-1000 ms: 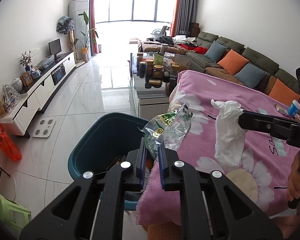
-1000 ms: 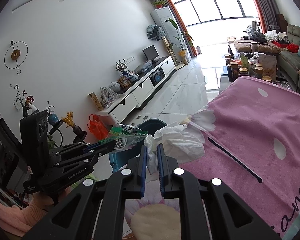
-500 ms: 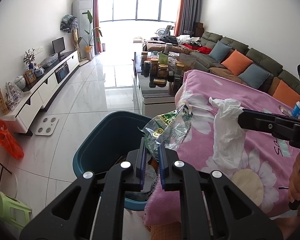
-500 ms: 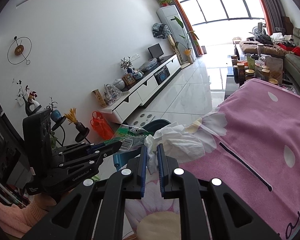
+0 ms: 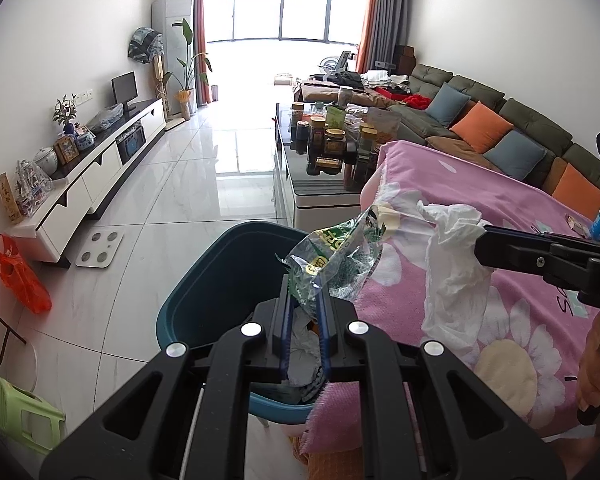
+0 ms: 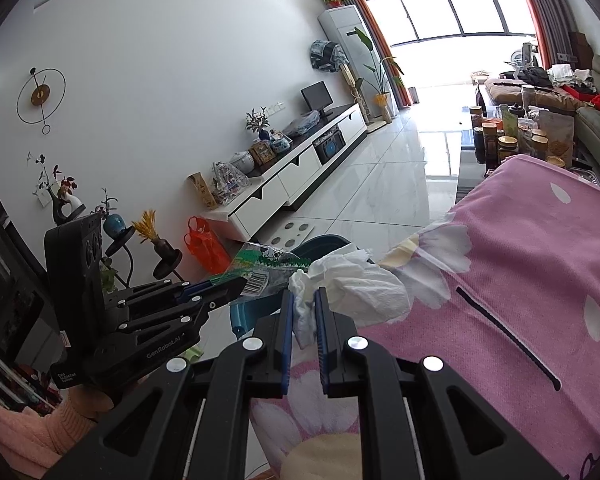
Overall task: Collect trash
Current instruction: 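Lower the left tool into the teal bin while the right tool lowers the tissue beside it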
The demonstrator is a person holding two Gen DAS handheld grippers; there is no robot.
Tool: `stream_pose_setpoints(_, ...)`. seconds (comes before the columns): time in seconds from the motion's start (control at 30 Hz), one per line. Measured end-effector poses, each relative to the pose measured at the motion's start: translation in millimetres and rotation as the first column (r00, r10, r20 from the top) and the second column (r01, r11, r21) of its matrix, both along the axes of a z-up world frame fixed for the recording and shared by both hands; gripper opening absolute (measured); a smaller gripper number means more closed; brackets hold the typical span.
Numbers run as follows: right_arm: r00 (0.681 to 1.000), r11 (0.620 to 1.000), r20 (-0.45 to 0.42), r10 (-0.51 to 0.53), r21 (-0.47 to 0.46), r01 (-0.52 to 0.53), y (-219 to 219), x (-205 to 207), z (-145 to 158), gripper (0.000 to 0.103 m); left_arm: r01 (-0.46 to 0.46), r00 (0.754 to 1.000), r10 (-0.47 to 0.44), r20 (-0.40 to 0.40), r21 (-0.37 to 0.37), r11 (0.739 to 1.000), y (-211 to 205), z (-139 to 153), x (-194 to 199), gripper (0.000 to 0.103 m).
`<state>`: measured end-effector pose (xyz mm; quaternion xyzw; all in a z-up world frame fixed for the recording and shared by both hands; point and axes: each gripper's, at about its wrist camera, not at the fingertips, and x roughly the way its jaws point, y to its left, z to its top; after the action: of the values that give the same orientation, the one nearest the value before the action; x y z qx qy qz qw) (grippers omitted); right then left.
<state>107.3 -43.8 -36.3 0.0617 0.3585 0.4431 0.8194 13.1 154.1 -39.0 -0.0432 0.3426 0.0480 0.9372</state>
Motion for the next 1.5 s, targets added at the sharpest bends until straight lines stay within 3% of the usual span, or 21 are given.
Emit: stream_pose_setpoints(1.5, 0.998, 0.996, -0.011, 0.067, -0.053, -0.067, 52, 11, -8, 0.010, -0.081, 0.996, 0.080, -0.041, -0.018, 0.997, 6, -24, 25, 0.012)
